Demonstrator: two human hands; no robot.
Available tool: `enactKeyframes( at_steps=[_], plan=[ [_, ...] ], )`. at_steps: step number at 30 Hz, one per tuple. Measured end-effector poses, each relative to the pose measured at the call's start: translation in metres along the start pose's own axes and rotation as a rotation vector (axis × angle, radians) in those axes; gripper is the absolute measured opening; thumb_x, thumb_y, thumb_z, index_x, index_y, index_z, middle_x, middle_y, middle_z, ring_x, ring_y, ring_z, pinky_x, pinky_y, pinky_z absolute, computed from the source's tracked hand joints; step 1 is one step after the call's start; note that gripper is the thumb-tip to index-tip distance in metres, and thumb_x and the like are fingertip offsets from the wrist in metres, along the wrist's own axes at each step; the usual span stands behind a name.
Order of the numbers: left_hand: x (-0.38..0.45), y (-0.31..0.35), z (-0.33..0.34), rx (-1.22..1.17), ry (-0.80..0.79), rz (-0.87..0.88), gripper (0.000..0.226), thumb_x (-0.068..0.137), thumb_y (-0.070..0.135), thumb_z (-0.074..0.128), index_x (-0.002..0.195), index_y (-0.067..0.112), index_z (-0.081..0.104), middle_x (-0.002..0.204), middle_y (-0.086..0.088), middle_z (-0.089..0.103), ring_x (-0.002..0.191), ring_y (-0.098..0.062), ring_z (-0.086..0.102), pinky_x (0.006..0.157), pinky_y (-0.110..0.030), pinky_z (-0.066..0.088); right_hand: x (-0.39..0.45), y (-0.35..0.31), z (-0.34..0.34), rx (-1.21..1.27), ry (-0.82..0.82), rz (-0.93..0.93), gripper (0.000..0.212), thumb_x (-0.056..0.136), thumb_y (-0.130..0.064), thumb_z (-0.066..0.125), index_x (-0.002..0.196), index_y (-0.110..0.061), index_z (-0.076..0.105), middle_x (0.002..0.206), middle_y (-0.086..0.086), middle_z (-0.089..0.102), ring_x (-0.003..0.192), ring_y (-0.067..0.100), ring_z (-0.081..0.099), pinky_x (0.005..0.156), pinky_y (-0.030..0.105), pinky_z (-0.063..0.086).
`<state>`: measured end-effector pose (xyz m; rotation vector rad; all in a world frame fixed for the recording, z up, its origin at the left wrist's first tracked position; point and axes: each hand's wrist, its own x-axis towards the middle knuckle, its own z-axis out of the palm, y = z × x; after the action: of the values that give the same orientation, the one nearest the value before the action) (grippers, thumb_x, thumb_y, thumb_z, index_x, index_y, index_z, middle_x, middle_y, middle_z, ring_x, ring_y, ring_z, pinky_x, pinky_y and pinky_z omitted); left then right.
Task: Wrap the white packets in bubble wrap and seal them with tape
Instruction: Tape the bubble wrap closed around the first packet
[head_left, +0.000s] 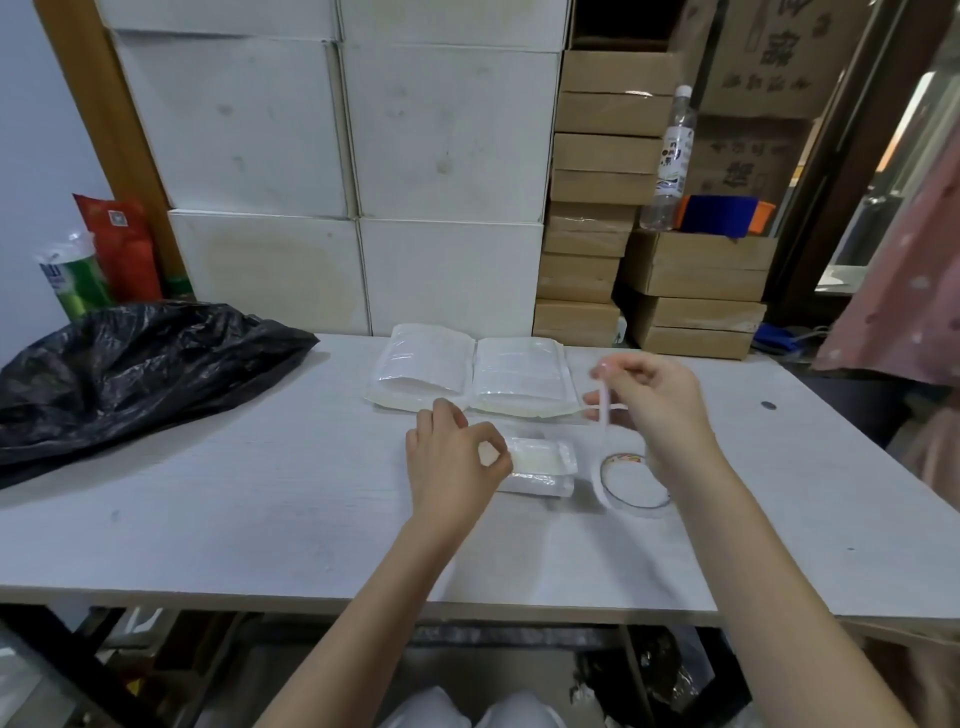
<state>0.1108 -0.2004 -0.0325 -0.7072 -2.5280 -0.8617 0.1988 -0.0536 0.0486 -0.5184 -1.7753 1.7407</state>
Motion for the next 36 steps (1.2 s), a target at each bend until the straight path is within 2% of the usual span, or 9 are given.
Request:
enactKeyframes(
  at_steps=[4, 7, 11, 15, 18, 21, 27, 31, 36],
  plan=[
    [0.004, 0.005, -0.005, -0.072, -0.084, -0.051, 0.019, 0.076, 0.027, 0.063, 0.095, 0.023, 0.061, 0.098, 0.005, 0.046, 0.100, -0.016, 0.045, 0.080, -0.024, 0.022, 0.000, 0.006, 0.039, -0.121, -0.274, 0.150, 0.012, 0.086, 0.003, 0.059, 0.092, -0.002, 0.068, 0.088, 0.012, 0.070, 0.074, 0.021, 0.068, 0.068, 0.025, 0.059],
    [0.005, 0.005, -0.010, -0.070, -0.158, -0.034, 0.016, 0.086, 0.028, 0.052, 0.092, 0.021, 0.065, 0.099, 0.003, 0.056, 0.102, -0.018, 0.047, 0.079, -0.026, 0.021, 0.005, 0.015, 0.054, -0.147, -0.262, 0.176, 0.014, 0.082, 0.004, 0.063, 0.086, -0.007, 0.070, 0.082, 0.006, 0.070, 0.078, 0.019, 0.067, 0.081, 0.029, 0.056],
    [0.003, -0.003, -0.015, -0.183, -0.220, -0.032, 0.029, 0.095, 0.022, 0.039, 0.094, 0.021, 0.068, 0.097, 0.004, 0.061, 0.101, -0.018, 0.047, 0.086, -0.028, 0.025, 0.007, 0.029, 0.061, -0.232, -0.200, 0.152, 0.015, 0.081, 0.004, 0.062, 0.090, -0.004, 0.071, 0.080, 0.002, 0.067, 0.062, 0.003, 0.064, 0.071, 0.017, 0.053],
    [0.003, -0.004, -0.026, -0.453, -0.259, -0.158, 0.039, 0.099, 0.022, 0.031, 0.095, 0.018, 0.069, 0.087, 0.014, 0.058, 0.088, -0.001, 0.041, 0.094, -0.024, 0.024, 0.006, 0.038, 0.064, -0.246, -0.147, 0.142, 0.016, 0.080, 0.004, 0.061, 0.085, -0.008, 0.071, 0.088, 0.007, 0.068, 0.076, 0.013, 0.065, 0.081, 0.023, 0.052],
    [0.004, -0.005, -0.025, -0.408, -0.240, -0.117, 0.032, 0.094, 0.035, 0.047, 0.084, 0.014, 0.070, 0.078, 0.011, 0.061, 0.090, -0.007, 0.048, 0.100, -0.032, 0.032, 0.008, 0.042, 0.066, -0.260, -0.140, 0.134, 0.021, 0.079, 0.005, 0.058, 0.081, -0.011, 0.071, 0.090, 0.008, 0.070, 0.086, 0.017, 0.066, 0.086, 0.027, 0.052],
    [0.005, -0.005, -0.023, -0.389, -0.257, -0.128, 0.014, 0.086, 0.030, 0.060, 0.080, 0.021, 0.069, 0.076, 0.020, 0.054, 0.097, -0.008, 0.052, 0.101, -0.031, 0.035, 0.008, 0.044, 0.066, -0.295, -0.147, 0.102, 0.022, 0.078, 0.005, 0.057, 0.088, -0.010, 0.068, 0.076, 0.003, 0.067, 0.077, 0.015, 0.064, 0.073, 0.022, 0.051],
    [0.016, -0.029, -0.057, -0.707, -0.182, -0.313, 0.014, 0.080, 0.020, 0.068, 0.067, 0.025, 0.065, 0.086, 0.007, 0.065, 0.094, -0.012, 0.062, 0.084, -0.023, 0.046, 0.011, 0.057, 0.067, -0.506, -0.172, -0.007, 0.017, 0.079, 0.000, 0.059, 0.081, -0.017, 0.056, 0.080, 0.005, 0.069, 0.079, 0.019, 0.062, 0.074, 0.026, 0.047],
    [0.035, -0.087, -0.094, -0.282, -0.165, -0.376, 0.012, 0.077, 0.024, 0.068, 0.069, 0.015, 0.069, 0.076, -0.001, 0.066, 0.078, -0.021, 0.061, 0.069, -0.028, 0.045, 0.009, 0.058, 0.074, -0.712, -0.262, -0.112, 0.030, 0.075, 0.003, 0.058, 0.065, -0.026, 0.059, 0.075, -0.005, 0.064, 0.080, 0.017, 0.063, 0.077, 0.026, 0.049],
    [0.057, -0.144, -0.112, 0.210, -0.325, -0.488, 0.019, 0.071, 0.027, 0.067, 0.060, 0.014, 0.058, 0.057, 0.000, 0.050, 0.056, -0.020, 0.046, 0.057, -0.028, 0.031, 0.011, 0.059, 0.081, -0.846, -0.291, -0.085, 0.023, 0.076, -0.002, 0.055, 0.076, -0.022, 0.067, 0.081, -0.006, 0.066, 0.086, 0.016, 0.064, 0.079, 0.027, 0.051]
  ],
)
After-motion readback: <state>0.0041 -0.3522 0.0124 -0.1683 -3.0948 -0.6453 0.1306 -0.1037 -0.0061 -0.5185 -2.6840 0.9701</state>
